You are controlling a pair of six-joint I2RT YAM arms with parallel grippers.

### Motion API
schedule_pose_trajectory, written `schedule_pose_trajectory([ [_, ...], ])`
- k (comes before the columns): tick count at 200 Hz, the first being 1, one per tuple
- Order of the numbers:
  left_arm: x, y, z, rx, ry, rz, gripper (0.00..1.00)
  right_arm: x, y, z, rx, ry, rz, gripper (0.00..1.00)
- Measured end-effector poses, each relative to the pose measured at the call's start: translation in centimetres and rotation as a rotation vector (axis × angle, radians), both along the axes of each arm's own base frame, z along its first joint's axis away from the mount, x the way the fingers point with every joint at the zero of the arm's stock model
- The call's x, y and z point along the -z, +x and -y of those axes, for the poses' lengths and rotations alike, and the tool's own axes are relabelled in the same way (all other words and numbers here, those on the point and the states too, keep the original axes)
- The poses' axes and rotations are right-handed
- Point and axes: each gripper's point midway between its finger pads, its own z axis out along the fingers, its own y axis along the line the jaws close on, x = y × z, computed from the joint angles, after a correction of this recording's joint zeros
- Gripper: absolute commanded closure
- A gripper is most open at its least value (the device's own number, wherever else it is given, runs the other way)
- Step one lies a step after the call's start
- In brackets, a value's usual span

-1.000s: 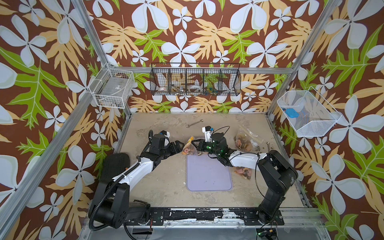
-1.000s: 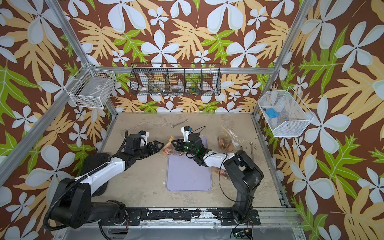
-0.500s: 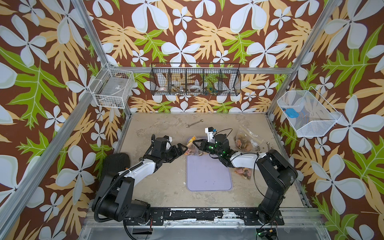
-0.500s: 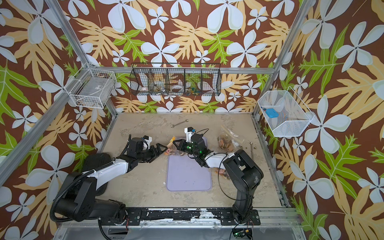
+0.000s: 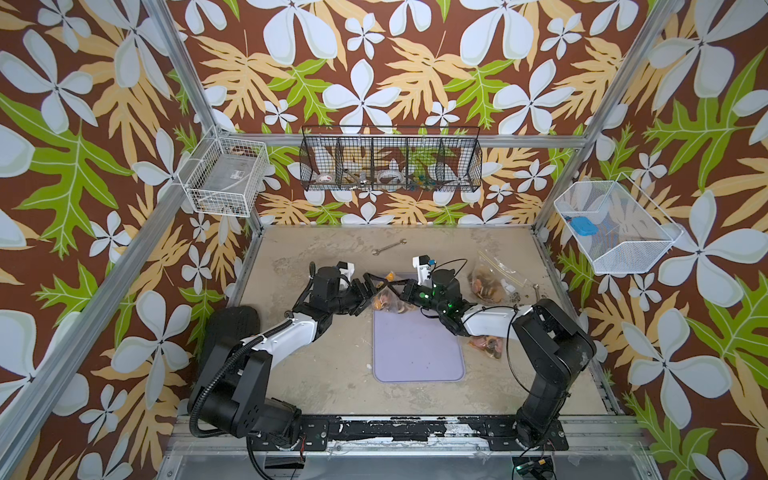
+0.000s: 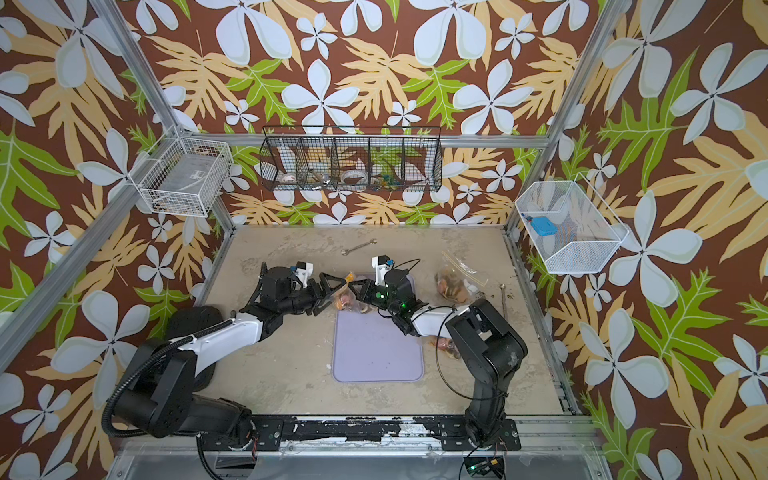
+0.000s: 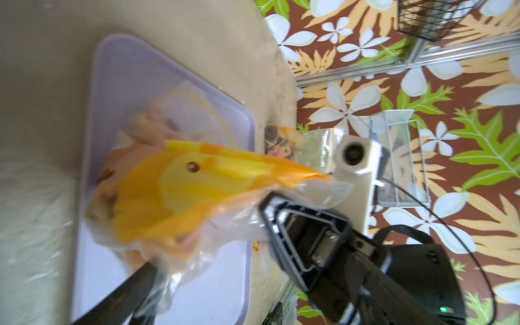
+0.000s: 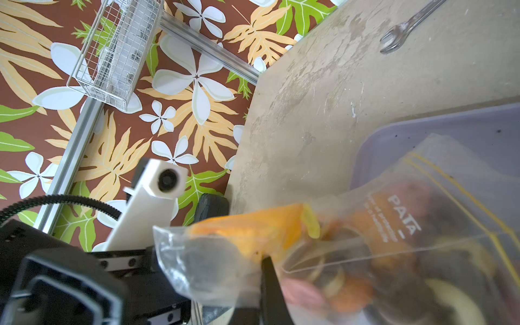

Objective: Pour cookies out of the ziploc bag
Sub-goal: 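Pour the cookies out of the ziploc bag onto the tray.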

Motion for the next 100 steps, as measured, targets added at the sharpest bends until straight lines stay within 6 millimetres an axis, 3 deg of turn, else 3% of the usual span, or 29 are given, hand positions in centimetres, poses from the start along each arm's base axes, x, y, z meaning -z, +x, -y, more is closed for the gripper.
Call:
schedule_pose_trajectory([
  [26,-1.7,0.2,0.7,0.024,-0.031,0.038,0.0,0.2,0.2,0.5,0.01,-0.002,-0.004,1.0],
  [64,0.5,-0.7,-0.8,0.004,0.051,0.008,0.01,0.2,0.5,0.8,0.015,0.002,-0.009,1.0],
  [100,0.9,-0.8,-2.8,-0.048,0.206,0.065,0.06,-0.2,0.4,0.8,0.009,0.009,-0.009,1.0],
])
